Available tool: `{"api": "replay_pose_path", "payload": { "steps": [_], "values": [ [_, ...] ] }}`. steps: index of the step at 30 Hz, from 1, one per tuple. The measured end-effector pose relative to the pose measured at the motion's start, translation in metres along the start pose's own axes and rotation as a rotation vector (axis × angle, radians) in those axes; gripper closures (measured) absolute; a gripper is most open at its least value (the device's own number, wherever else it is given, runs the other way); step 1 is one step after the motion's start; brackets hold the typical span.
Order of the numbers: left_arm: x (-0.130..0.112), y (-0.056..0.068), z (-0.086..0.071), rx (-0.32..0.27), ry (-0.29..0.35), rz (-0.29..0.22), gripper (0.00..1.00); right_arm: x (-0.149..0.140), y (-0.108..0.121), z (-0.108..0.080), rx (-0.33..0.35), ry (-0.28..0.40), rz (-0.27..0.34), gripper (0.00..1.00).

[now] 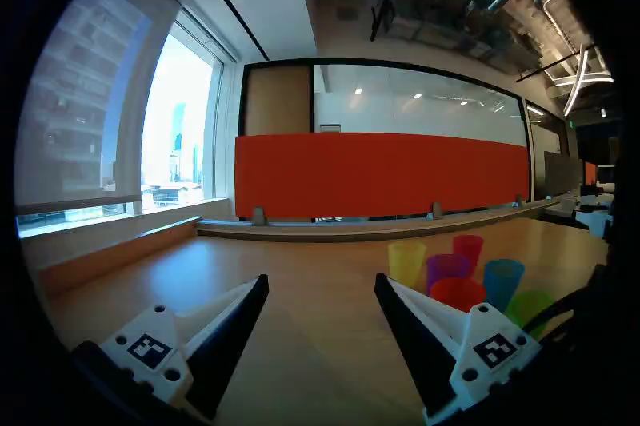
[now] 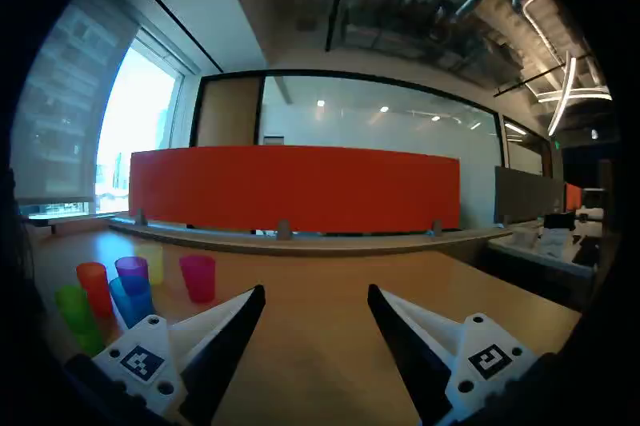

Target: Pour water

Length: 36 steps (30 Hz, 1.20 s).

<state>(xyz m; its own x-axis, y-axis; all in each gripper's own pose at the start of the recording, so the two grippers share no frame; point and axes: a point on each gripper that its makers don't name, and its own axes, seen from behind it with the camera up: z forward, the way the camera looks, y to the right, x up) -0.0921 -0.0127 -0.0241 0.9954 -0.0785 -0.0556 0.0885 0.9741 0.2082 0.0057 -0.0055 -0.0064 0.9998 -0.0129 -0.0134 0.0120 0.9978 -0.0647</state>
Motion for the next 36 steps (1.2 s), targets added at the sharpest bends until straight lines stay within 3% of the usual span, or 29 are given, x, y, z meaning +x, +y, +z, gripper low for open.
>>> {"api": "replay_pose_path", "payload": {
  "steps": [36],
  "values": [
    [0.0003, 0.0002, 0.0001, 0.000, 0.000, 0.000, 0.01, -0.0053, 0.0065, -0.0039, 0.020, -0.005, 0.028, 0.00]
  ]
}}
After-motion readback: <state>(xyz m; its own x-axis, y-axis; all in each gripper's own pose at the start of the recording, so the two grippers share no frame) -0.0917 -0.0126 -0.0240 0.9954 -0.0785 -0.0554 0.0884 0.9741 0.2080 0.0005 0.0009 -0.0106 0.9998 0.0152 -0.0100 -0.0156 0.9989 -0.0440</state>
